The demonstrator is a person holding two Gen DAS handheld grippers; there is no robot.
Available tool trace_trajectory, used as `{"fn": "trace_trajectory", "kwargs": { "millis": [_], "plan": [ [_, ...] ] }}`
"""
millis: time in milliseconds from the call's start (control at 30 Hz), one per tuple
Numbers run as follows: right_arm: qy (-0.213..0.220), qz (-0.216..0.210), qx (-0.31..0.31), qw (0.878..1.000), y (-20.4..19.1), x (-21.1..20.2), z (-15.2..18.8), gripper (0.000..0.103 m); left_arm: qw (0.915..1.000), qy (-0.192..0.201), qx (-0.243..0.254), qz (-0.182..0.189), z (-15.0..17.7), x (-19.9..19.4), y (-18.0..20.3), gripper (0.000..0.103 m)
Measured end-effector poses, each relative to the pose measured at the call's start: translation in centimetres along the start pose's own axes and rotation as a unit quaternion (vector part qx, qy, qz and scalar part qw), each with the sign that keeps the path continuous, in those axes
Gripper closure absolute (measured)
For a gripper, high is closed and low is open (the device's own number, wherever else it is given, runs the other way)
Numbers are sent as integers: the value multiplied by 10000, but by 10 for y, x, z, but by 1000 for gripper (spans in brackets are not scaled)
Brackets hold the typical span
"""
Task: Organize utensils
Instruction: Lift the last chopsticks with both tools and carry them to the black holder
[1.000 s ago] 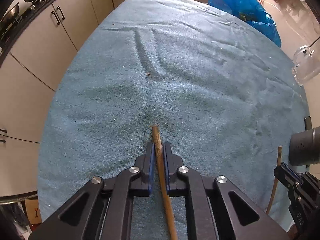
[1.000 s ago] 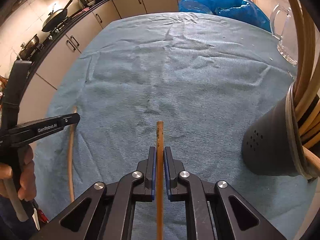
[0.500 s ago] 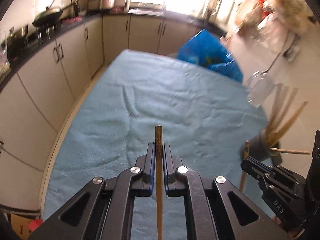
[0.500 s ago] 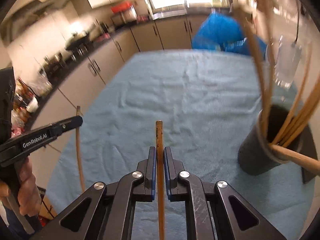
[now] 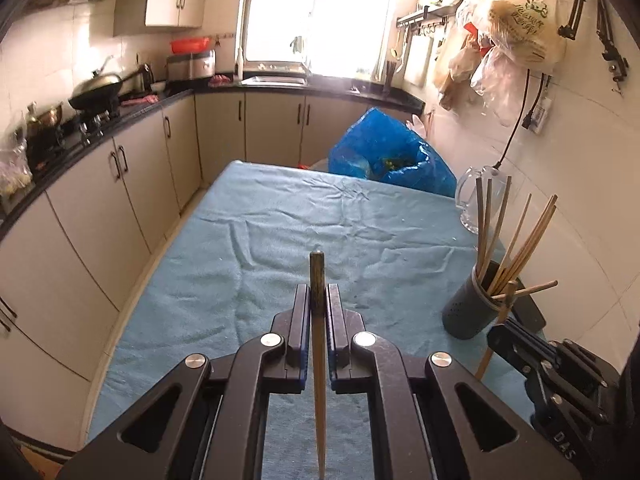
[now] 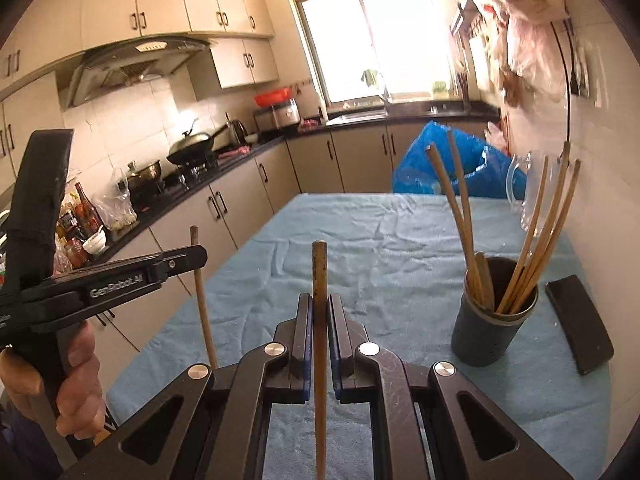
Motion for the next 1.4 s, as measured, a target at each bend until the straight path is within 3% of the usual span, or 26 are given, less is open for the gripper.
{"fn": "trace_trajectory", "kwargs": {
  "millis": [733,1400],
  "plan": [
    [527,81,1,9986,2,-35,2,95,9999,118,12,46,4,-16,16,96],
    [626,190,-21,9979,2,-46,-2,95,9997,239,108,32,5,-25,20,96]
  ]
}}
Point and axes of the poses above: each gripper's, at about its wrist camera, not at the fingertips, and x roughly the way its jaws point, y to its right, z to its underside, the point moved 1 cm from there along x, roughly the way its jaws point, and after that the axes turned 1 degree about -z, right-handed, at the moved point
